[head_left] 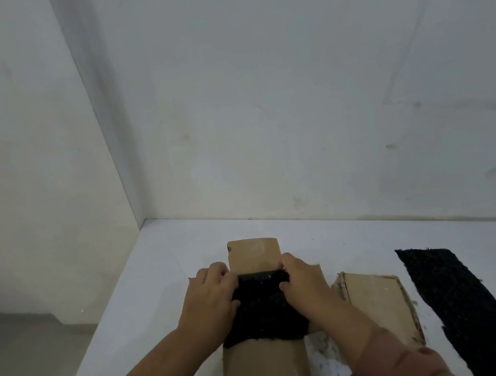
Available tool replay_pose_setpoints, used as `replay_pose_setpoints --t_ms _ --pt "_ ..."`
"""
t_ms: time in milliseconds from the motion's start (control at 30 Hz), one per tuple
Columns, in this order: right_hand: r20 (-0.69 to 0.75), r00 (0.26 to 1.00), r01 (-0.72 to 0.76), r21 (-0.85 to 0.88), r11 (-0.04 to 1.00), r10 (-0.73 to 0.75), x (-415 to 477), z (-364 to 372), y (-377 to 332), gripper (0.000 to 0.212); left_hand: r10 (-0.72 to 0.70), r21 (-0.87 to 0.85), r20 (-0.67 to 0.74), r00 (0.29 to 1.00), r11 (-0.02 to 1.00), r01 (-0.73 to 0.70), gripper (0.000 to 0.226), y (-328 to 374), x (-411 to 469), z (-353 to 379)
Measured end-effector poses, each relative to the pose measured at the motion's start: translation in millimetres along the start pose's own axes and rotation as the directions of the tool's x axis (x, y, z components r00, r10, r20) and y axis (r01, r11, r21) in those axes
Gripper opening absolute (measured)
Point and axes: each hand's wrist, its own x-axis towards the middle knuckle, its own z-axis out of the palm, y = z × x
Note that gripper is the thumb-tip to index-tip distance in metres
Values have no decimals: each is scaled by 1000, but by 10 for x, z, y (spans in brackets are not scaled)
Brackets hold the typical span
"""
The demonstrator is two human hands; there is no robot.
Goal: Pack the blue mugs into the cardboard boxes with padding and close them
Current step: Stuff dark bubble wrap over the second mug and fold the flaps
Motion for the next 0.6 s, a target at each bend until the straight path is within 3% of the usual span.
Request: replay_pose_setpoints --t_ms 67,200,300,400,500,600 --pt "-34 996 77 -145 986 -83 17 35 -3 20 105 126 76 992 985 -114 27 -9 2 -16" --pt "-62 971 183 -432 883 -232 3 101 24 23 65 132 376 924 984 -123 57 -107 38 19" --pt "-93 948 222 -487 845 -303 -44 88 -31 19 76 205 463 883 960 -190 63 -115 81 25" --pt "83 958 283 -445 850 -275 -86 32 -162 24 72 282 486 871 930 -235 58 -79 122 85" --pt "318 936 311 -546 778 -151 -122 37 -291 34 86 333 514 854 897 -291 53 -31 149 150" --pt "386 920 306 -608 733 -63 -140 106 -300 41 100 360 552 828 867 -345 53 -6 184 176"
